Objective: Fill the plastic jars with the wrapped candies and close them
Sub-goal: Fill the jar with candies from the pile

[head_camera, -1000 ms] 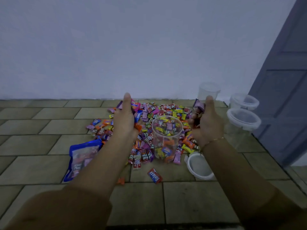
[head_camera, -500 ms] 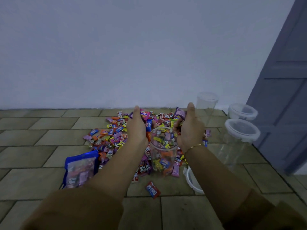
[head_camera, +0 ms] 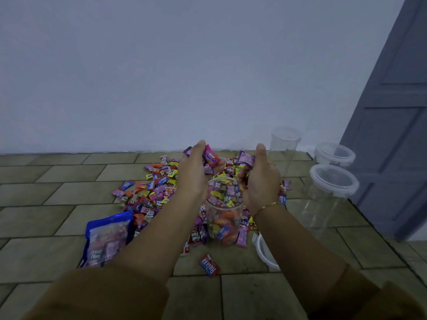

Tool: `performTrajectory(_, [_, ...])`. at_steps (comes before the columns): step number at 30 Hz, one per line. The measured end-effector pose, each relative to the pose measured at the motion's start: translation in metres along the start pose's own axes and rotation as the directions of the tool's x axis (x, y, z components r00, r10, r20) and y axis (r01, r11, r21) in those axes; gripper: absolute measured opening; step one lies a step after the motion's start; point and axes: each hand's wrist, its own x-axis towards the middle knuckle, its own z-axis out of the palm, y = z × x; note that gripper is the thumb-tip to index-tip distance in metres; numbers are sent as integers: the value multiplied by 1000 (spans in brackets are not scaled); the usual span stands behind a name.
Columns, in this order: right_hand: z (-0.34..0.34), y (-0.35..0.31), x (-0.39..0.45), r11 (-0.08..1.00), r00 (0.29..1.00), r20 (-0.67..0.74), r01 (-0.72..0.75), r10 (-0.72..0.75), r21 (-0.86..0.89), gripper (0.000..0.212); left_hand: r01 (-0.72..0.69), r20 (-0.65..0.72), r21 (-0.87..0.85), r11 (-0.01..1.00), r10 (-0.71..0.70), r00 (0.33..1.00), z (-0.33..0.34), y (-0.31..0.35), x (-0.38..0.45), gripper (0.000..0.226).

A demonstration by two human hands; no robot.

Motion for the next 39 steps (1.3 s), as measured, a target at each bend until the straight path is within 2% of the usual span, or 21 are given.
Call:
performTrajectory(3, [1, 0, 0, 1000, 1000, 1, 0, 0, 8, 35, -17, 69, -49, 999, 20, 997, -2, 1, -1, 22])
performTrajectory(11, [1, 1, -1, 1000, 1000, 6, 0, 0, 2, 34, -23, 108, -103, 994, 34, 994, -9, 1, -4, 34])
performTrajectory(18, [1, 1, -1, 1000, 1000, 12, 16, -16, -10, 35, -64, 98, -2, 998, 64, 993, -8, 4, -12, 27])
performTrajectory(19, [1, 1, -1, 1000, 1000, 17, 22, -22, -13, 35, -65, 113, 37, 997, 60, 992, -10, 4, -12, 27])
performTrajectory(21, [1, 1, -1, 999, 999, 28, 32, -31, -19, 34, -75, 175, 221, 972, 36, 984, -16, 0, -11, 28])
performTrajectory(23, [0, 1, -2, 999, 998, 42, 38, -37, -18, 33, -71, 260, 416, 907, -43, 965, -26, -9, -15, 34])
performTrajectory(24, [0, 1, -2, 999, 998, 50, 43, -42, -18, 33, -68, 301, 466, 882, -86, 950, -33, -14, -19, 47])
performTrajectory(27, [-1, 2, -2, 998, 996, 71, 57, -56, -17, 32, -70, 420, 553, 831, -205, 884, -55, -34, -28, 106])
performTrajectory(28, [-2, 3, -2, 998, 995, 82, 58, -58, -3, 32, -61, 436, 572, 818, -240, 867, -61, -40, -29, 114])
performTrajectory(30, [-3, 4, -1, 998, 992, 112, 64, -66, 19, 31, -28, 433, 584, 811, -282, 856, -66, -51, -31, 114])
performTrajectory(33, [-3, 6, 0, 995, 985, 148, 92, -87, -28, 34, 25, 396, 561, 827, -295, 869, -69, -60, -30, 97])
performTrajectory(39, [-2, 7, 0, 994, 982, 171, 96, -85, -58, 32, 16, 392, 574, 818, -292, 872, -71, -62, -27, 108])
